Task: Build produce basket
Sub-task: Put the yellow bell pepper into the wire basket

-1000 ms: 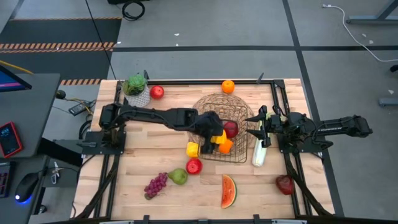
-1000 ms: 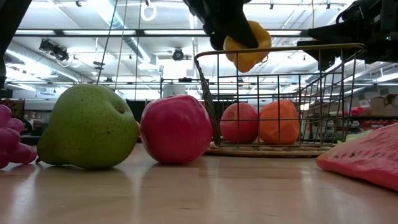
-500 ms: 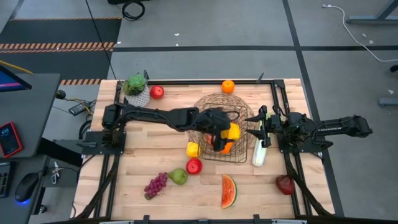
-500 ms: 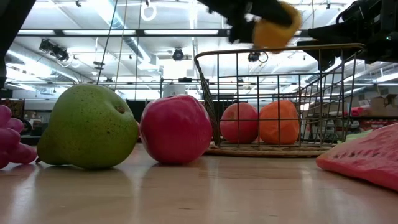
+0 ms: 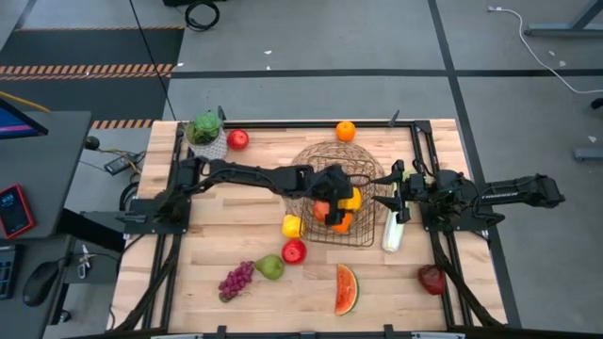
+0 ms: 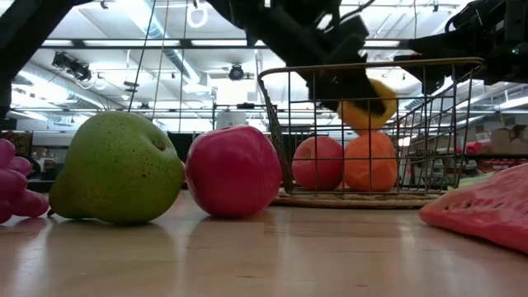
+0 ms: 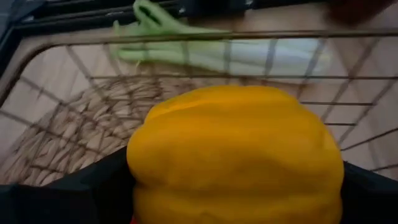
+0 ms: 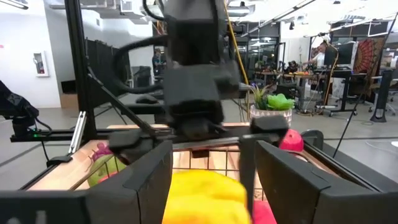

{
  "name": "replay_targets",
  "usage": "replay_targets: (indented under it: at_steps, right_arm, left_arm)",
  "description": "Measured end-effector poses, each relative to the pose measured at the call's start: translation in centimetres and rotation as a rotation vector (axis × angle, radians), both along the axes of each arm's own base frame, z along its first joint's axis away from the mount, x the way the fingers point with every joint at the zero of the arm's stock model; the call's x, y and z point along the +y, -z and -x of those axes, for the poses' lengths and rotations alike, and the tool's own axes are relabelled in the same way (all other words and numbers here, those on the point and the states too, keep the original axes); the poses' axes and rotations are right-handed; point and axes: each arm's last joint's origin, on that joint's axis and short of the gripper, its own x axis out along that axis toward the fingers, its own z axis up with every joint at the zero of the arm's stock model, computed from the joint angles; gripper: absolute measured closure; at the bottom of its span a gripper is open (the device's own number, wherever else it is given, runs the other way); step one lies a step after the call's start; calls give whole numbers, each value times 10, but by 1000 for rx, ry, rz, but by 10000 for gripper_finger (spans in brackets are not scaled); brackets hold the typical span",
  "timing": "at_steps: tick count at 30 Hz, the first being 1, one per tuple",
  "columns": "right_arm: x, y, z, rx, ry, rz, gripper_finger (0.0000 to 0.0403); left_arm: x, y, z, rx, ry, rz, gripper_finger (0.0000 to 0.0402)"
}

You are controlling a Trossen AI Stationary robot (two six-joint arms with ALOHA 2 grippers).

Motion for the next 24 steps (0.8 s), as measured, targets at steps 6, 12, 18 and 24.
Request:
replay_targets:
  at_steps: [6, 12, 18, 24]
  right_arm:
    - [0, 0, 0, 0, 0, 0, 172]
    - [0, 0, 0, 0, 0, 0, 172]
    - [0, 0, 0, 0, -1, 0, 172]
    - [0, 0, 0, 0, 0, 0, 172]
  left_arm:
    - [24, 5, 5, 62, -58, 13, 49]
    - [48, 4, 7, 37, -150, 66, 49]
    - [63, 9, 8, 48, -206, 97, 49]
    - [65, 16, 8, 79, -226, 112, 49]
